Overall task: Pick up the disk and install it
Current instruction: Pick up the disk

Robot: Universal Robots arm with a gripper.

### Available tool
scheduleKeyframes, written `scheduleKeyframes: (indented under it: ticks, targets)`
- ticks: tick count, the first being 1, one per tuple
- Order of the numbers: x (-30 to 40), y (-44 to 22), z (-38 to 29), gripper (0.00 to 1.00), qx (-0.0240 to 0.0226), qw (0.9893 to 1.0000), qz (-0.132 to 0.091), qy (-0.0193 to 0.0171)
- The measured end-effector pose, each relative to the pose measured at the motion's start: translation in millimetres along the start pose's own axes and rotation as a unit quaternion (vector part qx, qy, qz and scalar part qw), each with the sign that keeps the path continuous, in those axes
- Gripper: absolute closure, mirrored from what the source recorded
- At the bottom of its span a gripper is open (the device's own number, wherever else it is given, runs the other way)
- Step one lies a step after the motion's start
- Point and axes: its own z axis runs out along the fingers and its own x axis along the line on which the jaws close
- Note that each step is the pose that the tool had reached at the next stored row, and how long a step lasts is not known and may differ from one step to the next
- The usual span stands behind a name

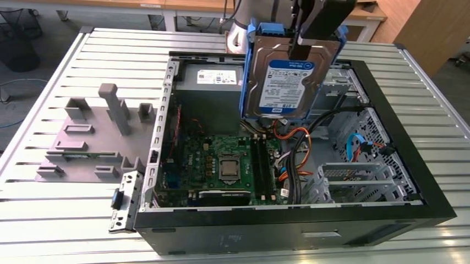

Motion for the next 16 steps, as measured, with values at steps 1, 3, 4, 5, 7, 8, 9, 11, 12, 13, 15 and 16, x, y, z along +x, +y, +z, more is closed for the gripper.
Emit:
scheduleKeyframes:
  ticks: [1,3,4,5,7,8,9,11,12,13,15,16]
  targets:
    - [1.5,-0.1,0.0,0.65,0.0000,1.0000,0.000,0.0000]
    - [4.9,-0.2,-0.1,0.65,0.0000,1.0000,0.000,0.0000]
    - [6.4,-0.3,-0.2,0.65,0.0000,1.0000,0.000,0.0000]
    - [8.0,-0.4,-0.2,0.65,0.0000,1.0000,0.000,0.0000]
    - [11.2,-0.5,-0.3,0.65,0.0000,1.0000,0.000,0.0000]
    - [12.8,-0.6,-0.4,0.65,0.0000,1.0000,0.000,0.0000]
    - [14.4,-0.7,-0.4,0.65,0.0000,1.0000,0.000,0.0000]
    - [18.0,-0.9,-0.5,0.65,0.0000,1.0000,0.000,0.0000]
    - [19.9,-1.0,-0.5,0.65,0.0000,1.0000,0.000,-0.0001]
    - [21.9,-1.1,-0.6,0.65,0.0000,1.0000,0.000,-0.0001]
    - [26.2,-1.3,-0.8,0.65,0.0000,1.0000,0.000,0.0000]
    - [28.3,-1.4,-0.9,0.65,0.0000,1.0000,0.000,0.0001]
